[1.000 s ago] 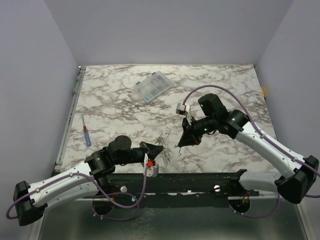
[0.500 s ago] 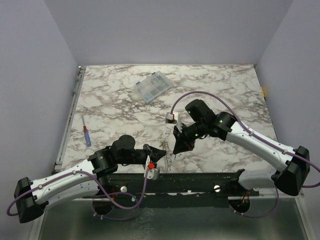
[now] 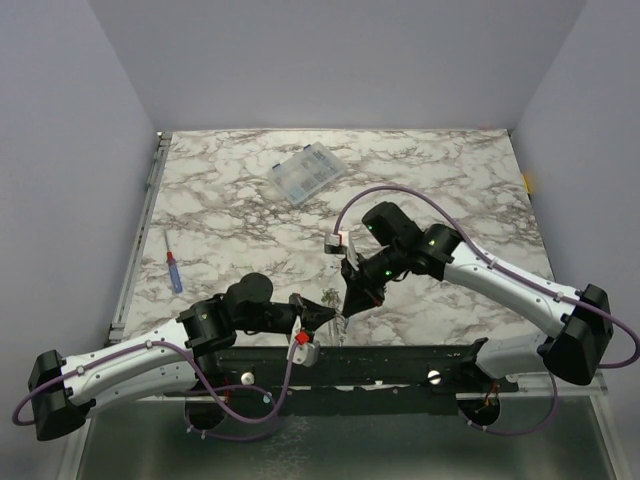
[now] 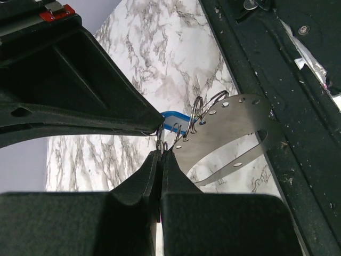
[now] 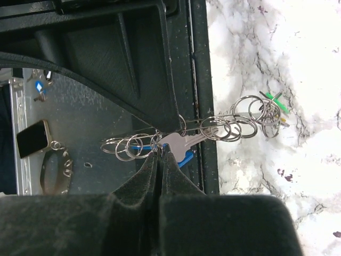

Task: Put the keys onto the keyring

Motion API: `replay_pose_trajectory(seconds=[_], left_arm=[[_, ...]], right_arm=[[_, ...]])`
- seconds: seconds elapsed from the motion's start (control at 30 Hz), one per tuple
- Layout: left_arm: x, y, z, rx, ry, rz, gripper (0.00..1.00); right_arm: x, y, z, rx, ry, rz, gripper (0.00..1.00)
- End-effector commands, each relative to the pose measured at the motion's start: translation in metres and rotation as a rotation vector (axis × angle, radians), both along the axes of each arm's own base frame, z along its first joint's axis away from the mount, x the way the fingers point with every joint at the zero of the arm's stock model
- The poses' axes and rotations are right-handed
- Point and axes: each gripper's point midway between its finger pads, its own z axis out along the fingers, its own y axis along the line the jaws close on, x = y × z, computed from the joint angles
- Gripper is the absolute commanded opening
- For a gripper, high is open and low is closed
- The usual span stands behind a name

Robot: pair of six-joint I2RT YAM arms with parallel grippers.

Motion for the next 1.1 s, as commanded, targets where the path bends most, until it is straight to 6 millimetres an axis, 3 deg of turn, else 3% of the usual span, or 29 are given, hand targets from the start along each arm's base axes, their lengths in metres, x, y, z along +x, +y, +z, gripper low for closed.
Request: replay_pose_trajectory(seconds=[0.0,0.2,0.43,0.6,1.07], left_arm=[[-0.008,-0.007,0.027,-0.068,-0.018,-0.049,0.00],[-0.007,-0.006,0.027,-0.068,-0.016,-0.038,0.00],[-0.020,-0.010,0.037,-0.090,0.041,-0.100,0.00],[-0.030,-0.011,0.041,-0.098,0.100,-0.134,0.00],[-0.024,-0.004,0.030,-0.052,0.102,-0.084,0.00]], right_arm=[[-0.010,0.006,0.009,0.034,0.012,0.058,0.00],[-0.009,0.004,0.011,0.024,-0.016,0.041,0.01],[0.002,0.005,0.004,-0.024,-0.068,0.016,0.01],[0.017,0.005,0.017,0.010,-0.179,-0.041,0.01],[0.022,-0.006,0.040,0.049,-0.279,-0.085,0.01]])
